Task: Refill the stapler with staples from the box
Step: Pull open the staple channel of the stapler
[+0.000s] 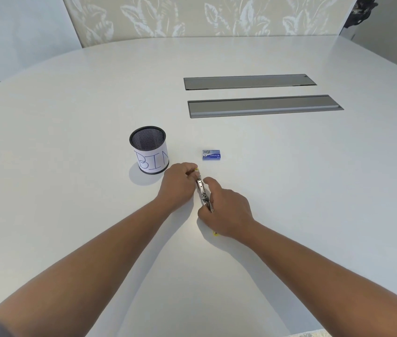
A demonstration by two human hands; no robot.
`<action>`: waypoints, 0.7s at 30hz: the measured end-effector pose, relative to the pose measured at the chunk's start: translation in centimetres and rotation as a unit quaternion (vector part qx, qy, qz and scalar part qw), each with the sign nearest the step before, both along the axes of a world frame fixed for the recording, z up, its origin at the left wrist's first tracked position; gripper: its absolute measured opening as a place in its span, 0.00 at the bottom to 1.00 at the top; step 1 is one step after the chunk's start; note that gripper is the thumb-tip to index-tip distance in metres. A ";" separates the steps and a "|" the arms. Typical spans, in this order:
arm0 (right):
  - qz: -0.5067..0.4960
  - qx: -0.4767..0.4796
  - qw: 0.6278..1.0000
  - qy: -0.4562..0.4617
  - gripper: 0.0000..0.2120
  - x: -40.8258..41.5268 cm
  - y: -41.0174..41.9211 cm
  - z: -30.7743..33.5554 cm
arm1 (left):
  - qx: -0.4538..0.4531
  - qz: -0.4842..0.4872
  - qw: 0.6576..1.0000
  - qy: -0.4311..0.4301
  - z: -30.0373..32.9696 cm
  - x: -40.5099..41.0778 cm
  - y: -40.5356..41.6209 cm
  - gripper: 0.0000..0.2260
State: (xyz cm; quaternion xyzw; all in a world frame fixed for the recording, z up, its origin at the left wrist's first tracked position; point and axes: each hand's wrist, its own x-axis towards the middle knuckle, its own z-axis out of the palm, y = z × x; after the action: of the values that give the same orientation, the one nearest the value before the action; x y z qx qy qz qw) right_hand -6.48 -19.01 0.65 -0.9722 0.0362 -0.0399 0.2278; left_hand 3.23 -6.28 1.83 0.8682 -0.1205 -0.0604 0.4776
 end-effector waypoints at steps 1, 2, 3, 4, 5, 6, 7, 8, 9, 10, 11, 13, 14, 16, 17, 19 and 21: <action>-0.004 -0.002 1.000 -0.004 0.26 0.0 0.0 -0.1 | 0.017 -0.012 1.000 -0.008 0.1 0.1 0.0 0.05; -0.007 -0.003 1.000 -0.007 0.25 0.0 0.1 -0.1 | 0.034 -0.024 0.999 -0.015 0.1 0.2 -0.1 0.06; -0.009 -0.004 1.000 -0.010 0.25 0.1 0.1 -0.2 | 0.048 -0.032 0.998 -0.018 0.2 0.3 -0.1 0.07; -0.011 -0.003 1.000 -0.011 0.24 0.0 0.1 -0.3 | 0.056 -0.036 0.998 -0.014 0.1 0.5 -0.1 0.10; -0.012 -0.003 1.000 -0.011 0.24 0.0 0.2 -0.3 | 0.055 -0.035 0.998 -0.004 0.1 0.7 0.0 0.12; -0.013 -0.003 1.000 -0.010 0.24 0.0 0.2 -0.4 | 0.050 -0.031 0.998 0.007 0.0 0.9 0.0 0.14; -0.013 -0.004 1.000 -0.010 0.24 0.0 0.2 -0.4 | 0.045 -0.028 0.998 0.014 -0.1 1.1 0.0 0.14; -0.014 -0.004 1.000 -0.012 0.23 0.0 0.2 -0.4 | 0.042 -0.026 0.999 0.018 -0.1 1.2 0.0 0.15; -0.014 -0.003 1.000 -0.014 0.23 0.0 0.2 -0.5 | 0.040 -0.024 0.999 0.020 -0.2 1.2 0.0 0.15; -0.014 -0.003 1.000 -0.015 0.22 -0.1 0.2 -0.4 | 0.039 -0.025 0.999 0.021 -0.3 1.3 0.0 0.15; -0.014 -0.004 1.000 -0.016 0.21 -0.1 0.2 -0.4 | 0.038 -0.027 0.999 0.021 -0.3 1.3 0.0 0.14; -0.015 -0.007 1.000 -0.015 0.20 0.0 0.1 -0.4 | 0.044 -0.041 0.998 0.020 -0.4 1.4 0.1 0.13; -0.016 -0.008 1.000 -0.014 0.20 0.0 0.1 -0.4 | 0.050 -0.049 0.997 0.019 -0.4 1.5 0.2 0.13; -0.017 -0.010 1.000 -0.016 0.20 0.0 0.2 -0.3 | 0.061 -0.054 0.997 0.017 -0.4 1.6 0.2 0.12; -0.017 -0.010 1.000 -0.018 0.20 0.0 0.2 -0.3 | 0.062 -0.053 0.997 0.016 -0.5 1.6 0.3 0.11; -0.015 -0.007 1.000 -0.021 0.20 -0.1 0.2 -0.3 | 0.057 -0.051 0.997 0.006 -0.5 1.5 0.3 0.11; -0.013 -0.005 1.000 -0.023 0.18 -0.1 0.1 -0.3 | 0.057 -0.047 0.997 -0.014 -0.6 1.3 0.4 0.08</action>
State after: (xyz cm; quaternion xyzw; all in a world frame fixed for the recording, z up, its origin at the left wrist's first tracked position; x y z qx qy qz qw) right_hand -6.54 -18.88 0.37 -0.9717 0.0436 -0.0650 0.2228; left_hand 4.56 -5.93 1.20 0.8883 -0.1641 -0.0770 0.4219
